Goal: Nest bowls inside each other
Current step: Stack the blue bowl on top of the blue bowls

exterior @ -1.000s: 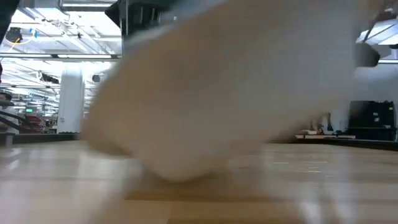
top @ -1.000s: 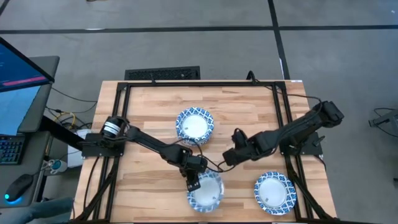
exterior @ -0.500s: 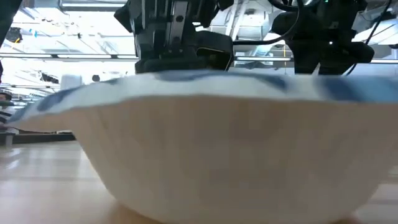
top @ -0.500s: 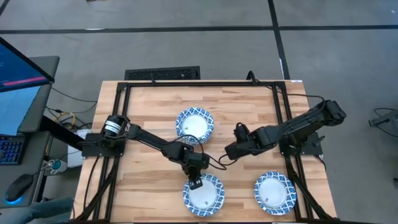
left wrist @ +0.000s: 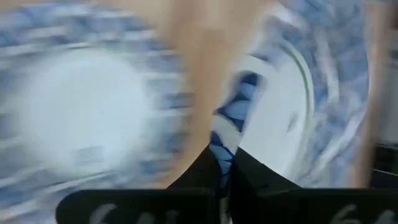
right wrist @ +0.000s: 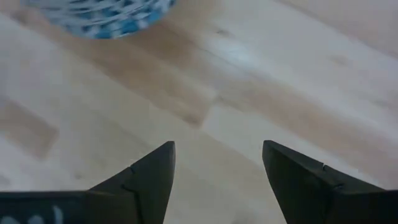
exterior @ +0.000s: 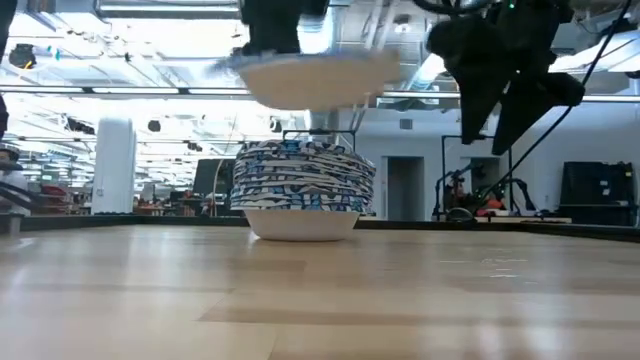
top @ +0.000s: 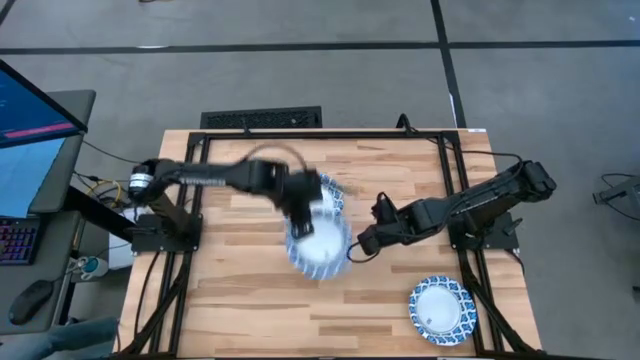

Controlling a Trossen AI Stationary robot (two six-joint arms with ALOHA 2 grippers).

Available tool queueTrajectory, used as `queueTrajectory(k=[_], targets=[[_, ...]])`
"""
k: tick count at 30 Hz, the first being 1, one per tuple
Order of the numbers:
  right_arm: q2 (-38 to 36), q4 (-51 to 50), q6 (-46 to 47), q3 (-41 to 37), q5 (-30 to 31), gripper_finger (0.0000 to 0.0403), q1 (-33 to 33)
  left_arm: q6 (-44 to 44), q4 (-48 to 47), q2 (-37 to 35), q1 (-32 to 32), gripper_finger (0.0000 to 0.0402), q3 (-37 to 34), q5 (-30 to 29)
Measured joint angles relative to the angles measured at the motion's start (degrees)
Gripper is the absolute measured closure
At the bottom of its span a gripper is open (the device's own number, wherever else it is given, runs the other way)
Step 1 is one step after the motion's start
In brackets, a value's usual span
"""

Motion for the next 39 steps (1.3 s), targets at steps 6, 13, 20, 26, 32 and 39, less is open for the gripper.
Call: queueTrajectory(k=[6,13,20,26,32,39], targets=[[0.02,4.56,9.1,0.02,0.67,0.0137,5.56,0.32,-1.12,0.22,17.85,0.0401,0.71,6.35],[1.28,0.45,20.92,0.02,1.63,0.0137,11.81,3.74,-3.28,0.69,30.92,0.0401,0.92,14.84],[0.29,-21.7,25.94,1.39,0.52,0.0137,13.97,9.05,-7.61,4.06,29.81,0.0402,-1.49,17.61],[0.3,-33.92,22.18,4.52,-5.35,0.0137,14.4,10.35,-5.83,9.82,26.77,0.0401,-1.43,17.37],[0.35,-33.11,30.5,6.45,-5.69,0.0137,19.15,11.08,-5.17,13.33,25.95,0.0401,-1.47,16.51],[0.35,-32.97,38.7,6.49,-7.33,0.0137,26.68,12.85,-0.59,10.57,25.67,0.038,-1.47,11.85]])
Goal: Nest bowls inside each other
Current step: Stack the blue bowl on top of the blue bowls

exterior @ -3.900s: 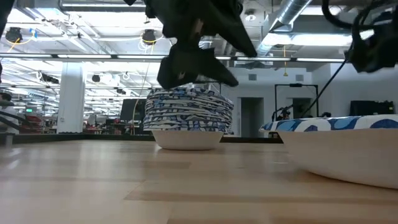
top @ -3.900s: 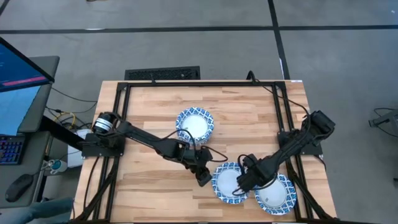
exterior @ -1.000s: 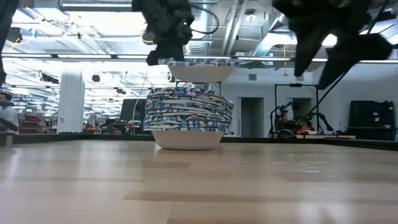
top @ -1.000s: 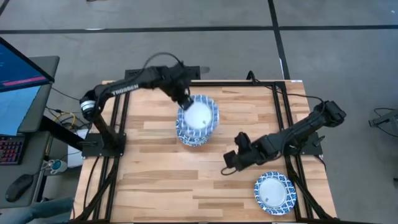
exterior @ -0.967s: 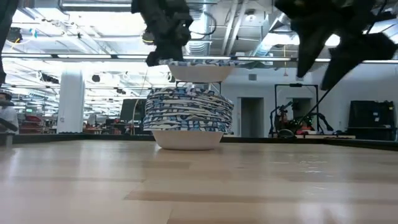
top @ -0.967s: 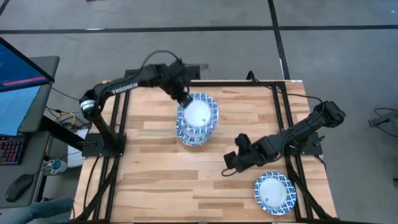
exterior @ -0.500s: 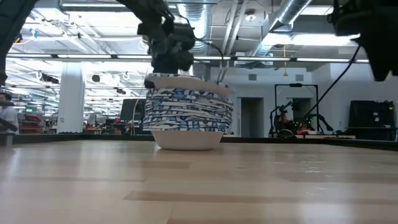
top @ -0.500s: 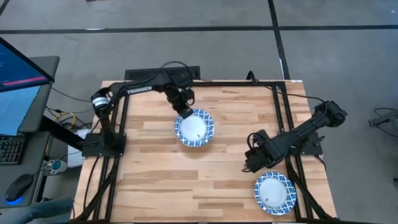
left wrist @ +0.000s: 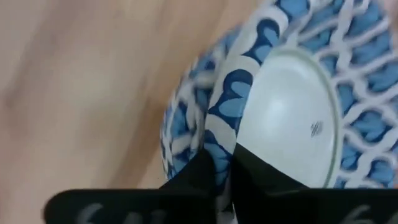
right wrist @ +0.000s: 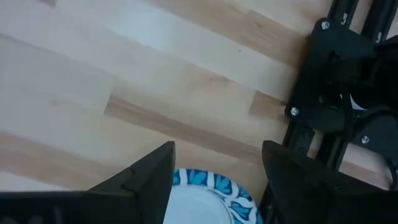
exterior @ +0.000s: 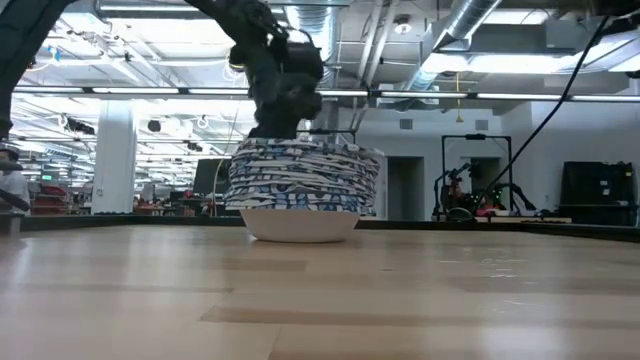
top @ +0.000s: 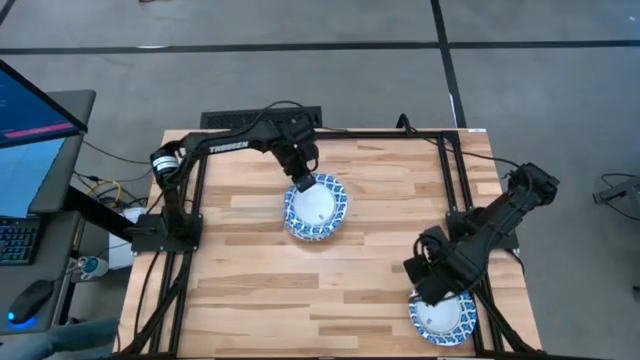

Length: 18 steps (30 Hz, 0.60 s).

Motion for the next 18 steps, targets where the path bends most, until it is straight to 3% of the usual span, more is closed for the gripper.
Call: queueTrajectory(k=[7,11,18], targets=[[0.0,-0.58,-3.21,0.0,-0.01,0.0137,3.18,0.58,3.5,-3.62,-1.8,0.0279,0.04,-3.91],[0.0,-3.27,-3.37,-0.02,-2.05,0.0137,2.94,-0.23,-1.1,-3.12,-2.2,0.0224,0.07,-1.5],[0.0,-3.1,-4.43,0.0,-2.84,0.0137,3.05,1.67,-4.62,-2.06,-3.81,0.02,0.0,-4.3]])
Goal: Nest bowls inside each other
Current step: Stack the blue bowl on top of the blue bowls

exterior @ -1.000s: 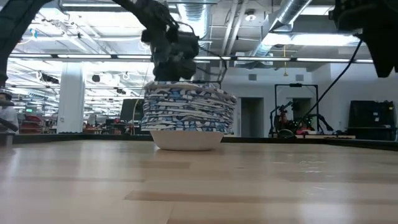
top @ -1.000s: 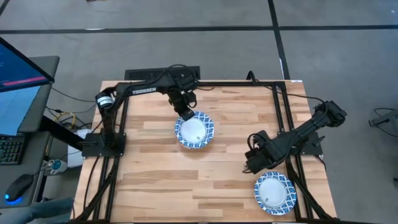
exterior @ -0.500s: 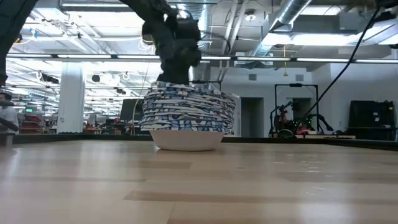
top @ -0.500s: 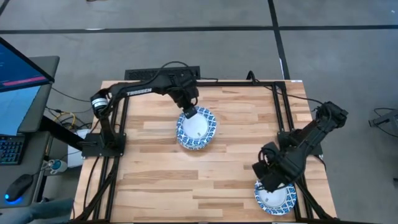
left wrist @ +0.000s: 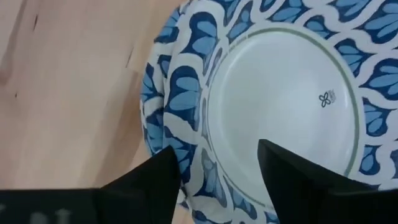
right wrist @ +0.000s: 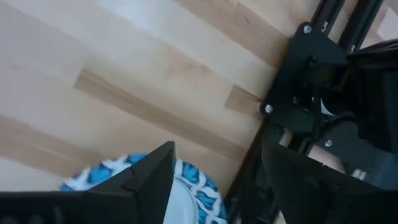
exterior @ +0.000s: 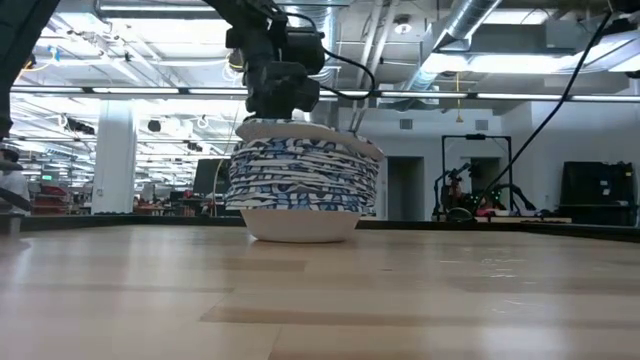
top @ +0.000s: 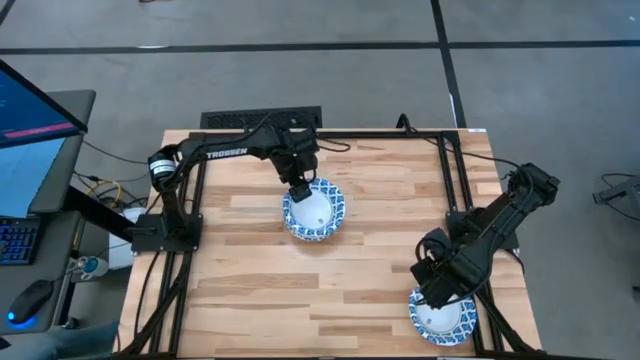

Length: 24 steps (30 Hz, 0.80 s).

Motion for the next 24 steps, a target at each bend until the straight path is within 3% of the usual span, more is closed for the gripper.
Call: queueTrajectory(k=[7,13,16,24], targets=[[0.0,0.0,-10.4,-0.02,-3.71,0.0137,-0.02,2.29,-4.12,-0.28,-1.38,0.02,1.61,0.6],[0.02,-0.01,-11.1,-0.02,-3.88,0.0137,0.0,4.4,-10.5,-2.21,-1.44,0.02,10.29,-0.16],[0.02,0.02,-12.06,-0.02,-4.01,0.0137,0.0,5.67,-10.92,-2.84,-1.28,0.02,13.72,-3.67],[0.02,0.04,-15.32,-0.02,-7.14,0.0137,0.39,6.61,-10.43,-3.5,-1.52,0.02,14.14,-4.53]])
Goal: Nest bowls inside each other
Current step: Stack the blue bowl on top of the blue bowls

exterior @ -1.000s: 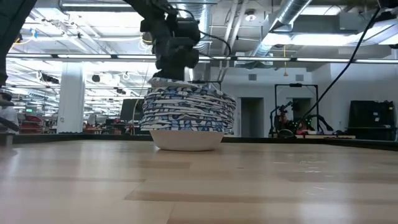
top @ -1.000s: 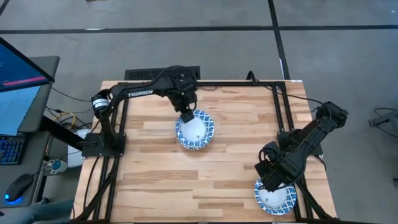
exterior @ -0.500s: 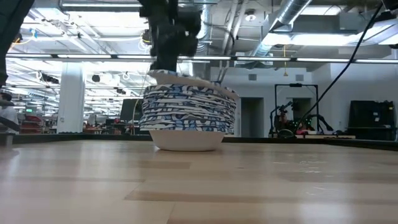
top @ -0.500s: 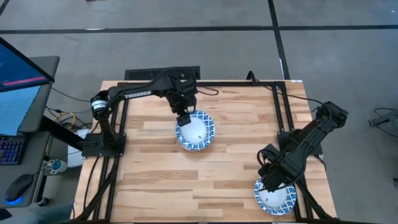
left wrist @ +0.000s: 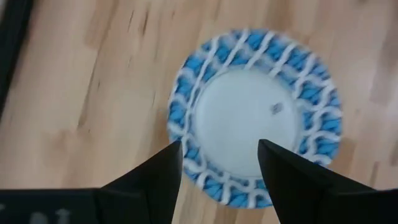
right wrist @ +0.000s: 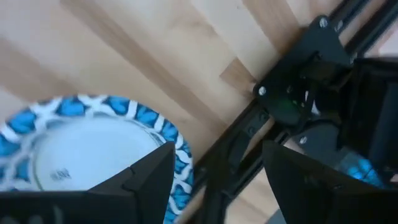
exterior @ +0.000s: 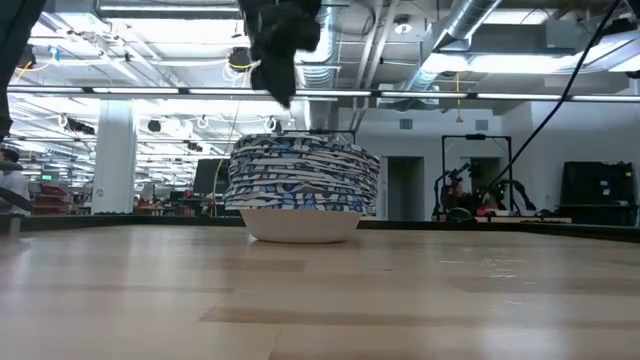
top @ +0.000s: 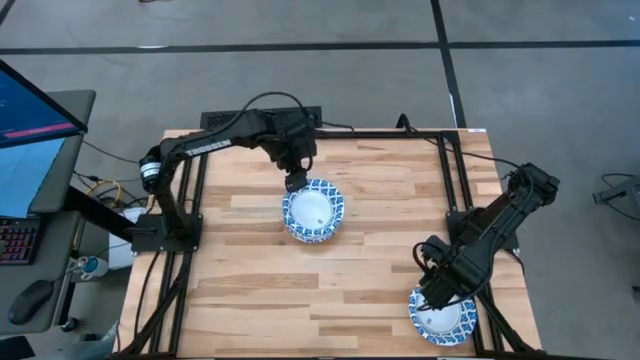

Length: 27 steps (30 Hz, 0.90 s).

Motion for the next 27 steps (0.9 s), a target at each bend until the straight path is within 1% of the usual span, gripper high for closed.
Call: queueTrajectory(k=[2,4,7,9,11,13,16,19,21,22,23,25,27], targets=[[0.0,0.05,-3.46,-0.14,-0.1,0.0137,0.4,-0.32,4.76,-2.29,-1.0,0.02,-0.07,1.24],[0.0,0.07,-7.31,-1.67,-0.47,0.0137,0.26,-1.17,11.85,-5.67,-2.46,0.02,-0.03,4.52],[0.0,1.82,-16.88,-5.75,-4.57,0.0137,-0.23,-2.23,20.95,-10.02,-5.88,0.02,0.11,9.02],[0.02,2.71,-21.79,-9.12,-6.48,0.0137,-0.65,-2.82,24.0,-12.33,-8.69,0.02,0.11,9.62],[0.03,4.15,-26.17,-11.85,-7.63,0.0137,-0.82,-2.59,24.95,-14.33,-11.75,0.02,0.11,8.42],[0.04,6.22,-30.98,-14.34,-8.93,0.0137,-0.87,-1.75,23.6,-15.95,-15.41,0.02,0.11,4.56],[0.04,13.01,-36.23,-17.55,-11.11,0.0137,-1.08,-1.34,17.4,-16.62,-20.41,0.02,0.11,-3.91],[0.04,20.3,-37.63,-19.62,-13.23,0.0137,-1.79,-3.23,7.87,-15.76,-23.7,0.02,0.09,-14.01],[0.04,21.47,-37.27,-19.91,-13.37,0.0137,-2.47,-4.88,4.3,-14.46,-24.78,0.02,0.05,-18.32],[0.04,21.66,-37.26,-19.91,-13.35,0.0137,-2.83,-5.76,3.09,-13.65,-25.09,0.02,0.0,-18.67],[0.04,21.74,-37.26,-19.91,-13.26,0.0137,-3.15,-6.12,3.01,-13.05,-25.37,0.02,-0.02,-17.68],[-0.08,22.05,-37.4,-19.91,-12.52,0.0137,-3.67,-6.2,3.26,-12.73,-26.02,0.02,-0.02,-13.58],[-0.28,24.81,-37.7,-20.11,-12.29,0.0137,-4.06,-6.24,3.84,-11.86,-26.62,0.02,0.15,-9.77]])
